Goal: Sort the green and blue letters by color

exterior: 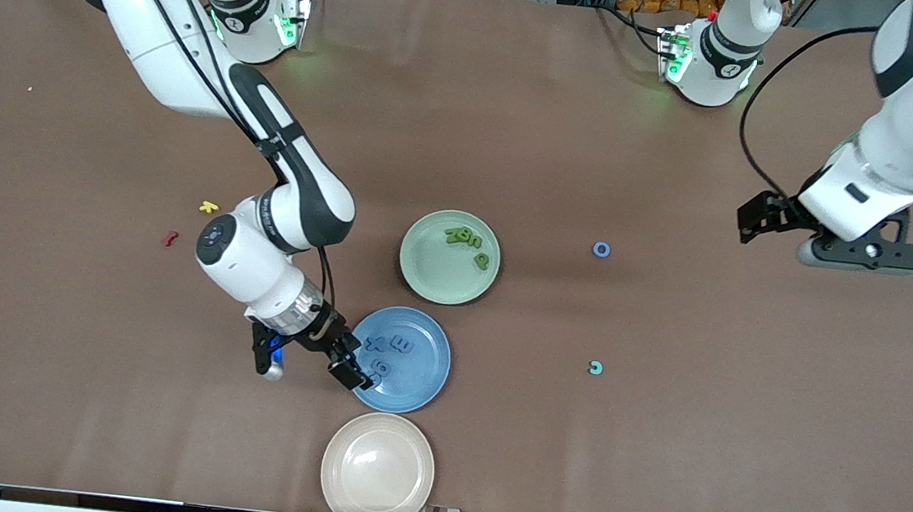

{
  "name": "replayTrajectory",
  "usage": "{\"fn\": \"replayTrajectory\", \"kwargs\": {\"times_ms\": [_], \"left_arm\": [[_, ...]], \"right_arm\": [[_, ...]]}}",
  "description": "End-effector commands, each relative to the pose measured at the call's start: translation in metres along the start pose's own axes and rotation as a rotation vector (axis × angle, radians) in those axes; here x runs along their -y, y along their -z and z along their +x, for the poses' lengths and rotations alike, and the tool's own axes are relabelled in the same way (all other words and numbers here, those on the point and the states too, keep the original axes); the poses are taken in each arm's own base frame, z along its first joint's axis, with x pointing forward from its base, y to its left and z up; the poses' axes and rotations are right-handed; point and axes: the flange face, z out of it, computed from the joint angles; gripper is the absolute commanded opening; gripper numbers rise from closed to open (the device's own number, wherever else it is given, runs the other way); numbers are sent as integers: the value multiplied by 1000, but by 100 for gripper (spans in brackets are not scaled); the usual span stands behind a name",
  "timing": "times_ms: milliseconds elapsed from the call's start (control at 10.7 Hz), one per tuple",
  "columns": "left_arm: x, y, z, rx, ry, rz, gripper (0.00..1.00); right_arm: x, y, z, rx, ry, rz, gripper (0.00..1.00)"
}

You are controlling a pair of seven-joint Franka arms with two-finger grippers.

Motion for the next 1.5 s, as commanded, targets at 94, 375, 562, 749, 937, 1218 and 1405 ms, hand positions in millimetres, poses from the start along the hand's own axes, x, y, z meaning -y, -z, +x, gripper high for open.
{"fn": "replayTrajectory", "kwargs": {"times_ms": [94, 375, 562, 749, 937, 1218, 1405], "left_arm": [[3, 58, 11, -11, -27, -27, 100], [5, 66, 9, -14, -52, -20, 100], [4, 69, 8, -19, -52, -22, 100], [6, 82, 1, -41, -39, -26, 100], [5, 82, 1, -41, -39, -28, 100], [5, 81, 2, -44, -39, -25, 100], [5, 82, 1, -47, -39, -24, 100]], "right_arm": [[37, 114, -12, 9, 131, -165, 100], [42, 216, -22, 45, 317, -280, 100], [37, 279, -22, 75, 431, -351, 100], [22, 334, -11, 114, 553, -429, 100], [11, 381, 7, 80, 691, -489, 100], [-9, 444, 44, 54, 928, -553, 100], [-25, 478, 69, 50, 965, -563, 100]]}}
